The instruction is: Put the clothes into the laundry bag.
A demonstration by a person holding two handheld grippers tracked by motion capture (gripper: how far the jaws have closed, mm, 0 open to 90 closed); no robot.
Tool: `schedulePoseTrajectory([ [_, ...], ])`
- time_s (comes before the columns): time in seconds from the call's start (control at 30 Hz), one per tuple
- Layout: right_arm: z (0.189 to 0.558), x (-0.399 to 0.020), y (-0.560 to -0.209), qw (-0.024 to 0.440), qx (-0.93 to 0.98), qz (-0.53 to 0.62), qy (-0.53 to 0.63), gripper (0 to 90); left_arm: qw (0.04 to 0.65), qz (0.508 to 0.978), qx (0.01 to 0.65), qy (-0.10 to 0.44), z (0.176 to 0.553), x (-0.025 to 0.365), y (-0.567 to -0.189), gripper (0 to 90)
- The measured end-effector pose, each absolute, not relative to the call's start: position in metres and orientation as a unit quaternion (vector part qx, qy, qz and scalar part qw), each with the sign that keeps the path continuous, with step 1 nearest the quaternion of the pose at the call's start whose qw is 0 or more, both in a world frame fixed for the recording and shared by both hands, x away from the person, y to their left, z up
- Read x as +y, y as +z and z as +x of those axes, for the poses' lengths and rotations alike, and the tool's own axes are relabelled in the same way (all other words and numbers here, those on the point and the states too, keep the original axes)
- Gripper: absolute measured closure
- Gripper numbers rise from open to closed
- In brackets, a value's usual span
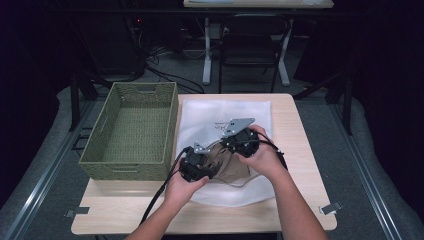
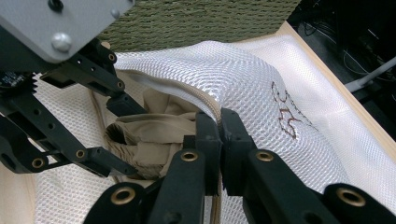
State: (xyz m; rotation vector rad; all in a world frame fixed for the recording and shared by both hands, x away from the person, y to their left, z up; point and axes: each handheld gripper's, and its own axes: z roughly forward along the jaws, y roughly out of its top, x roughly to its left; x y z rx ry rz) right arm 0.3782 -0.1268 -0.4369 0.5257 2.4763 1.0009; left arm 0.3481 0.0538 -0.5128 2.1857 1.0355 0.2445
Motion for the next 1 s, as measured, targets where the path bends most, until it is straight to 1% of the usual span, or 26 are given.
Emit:
schedulePoseTrajectory([
  [0.43,0.378,-0.126,-0.437,0.208,0.89,0.189,0.359,87.8,0.338,0.848,0.401,0.081,0.349,0.056,-0.523,59.3],
  [0.67,0.378,-0.125,-0.438,0.207,0.89,0.189,0.358,87.8,0.343,0.844,0.405,0.079,0.348,0.059,-0.526,70.8],
  [0.77,0.378,-0.125,-0.438,0.206,0.891,0.187,0.358,87.8,0.343,0.845,0.404,0.07,0.349,0.059,-0.527,74.8],
  [1.0,0.378,-0.125,-0.438,0.205,0.892,0.187,0.358,87.8,0.346,0.844,0.404,0.069,0.349,0.058,-0.527,81.6],
])
